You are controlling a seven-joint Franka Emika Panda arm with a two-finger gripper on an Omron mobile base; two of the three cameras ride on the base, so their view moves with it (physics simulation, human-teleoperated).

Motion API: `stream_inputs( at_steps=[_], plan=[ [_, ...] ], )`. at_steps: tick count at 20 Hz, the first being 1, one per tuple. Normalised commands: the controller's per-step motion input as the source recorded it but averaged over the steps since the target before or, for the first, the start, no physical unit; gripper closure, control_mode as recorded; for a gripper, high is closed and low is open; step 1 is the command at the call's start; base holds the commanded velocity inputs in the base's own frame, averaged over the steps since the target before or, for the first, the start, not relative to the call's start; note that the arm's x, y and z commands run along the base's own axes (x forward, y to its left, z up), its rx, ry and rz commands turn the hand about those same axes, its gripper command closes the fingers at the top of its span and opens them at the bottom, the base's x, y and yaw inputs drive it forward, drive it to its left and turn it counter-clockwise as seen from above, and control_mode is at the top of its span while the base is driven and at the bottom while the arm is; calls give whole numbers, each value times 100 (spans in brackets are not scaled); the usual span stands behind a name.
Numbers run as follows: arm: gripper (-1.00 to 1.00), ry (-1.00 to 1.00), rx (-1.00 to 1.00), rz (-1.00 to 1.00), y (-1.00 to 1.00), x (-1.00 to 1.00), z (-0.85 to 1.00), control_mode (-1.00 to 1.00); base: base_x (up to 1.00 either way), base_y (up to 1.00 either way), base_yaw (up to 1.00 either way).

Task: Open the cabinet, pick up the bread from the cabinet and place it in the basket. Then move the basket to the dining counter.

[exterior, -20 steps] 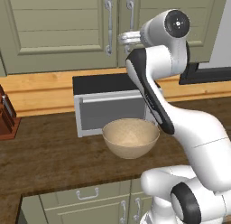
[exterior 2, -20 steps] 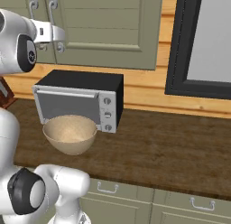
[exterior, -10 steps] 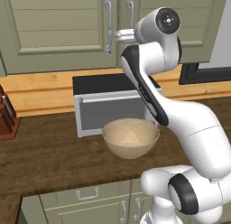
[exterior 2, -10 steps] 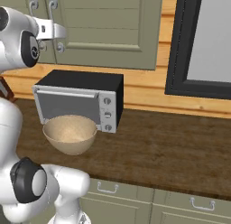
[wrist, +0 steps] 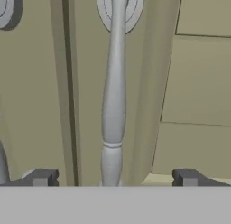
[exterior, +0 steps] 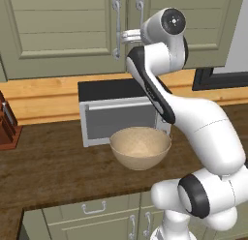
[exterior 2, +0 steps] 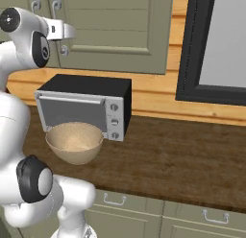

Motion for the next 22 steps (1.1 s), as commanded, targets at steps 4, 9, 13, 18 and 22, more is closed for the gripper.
stream_inputs(
  at_steps=[4, 9, 13, 18, 22],
  plan=[
    [-100, 0, 0, 0, 6, 41, 0, -100, 0, 0, 0],
    [-100, -1, 0, 0, 4, 22, 0, -100, 0, 0, 0],
    [-100, 0, 0, 0, 6, 25, 0, -100, 0, 0, 0],
    [100, -2, 0, -2, 24, 44, -13, -100, 0, 0, 0],
    [100, -4, 0, -1, 7, 53, -19, -100, 0, 0, 0]
  ],
)
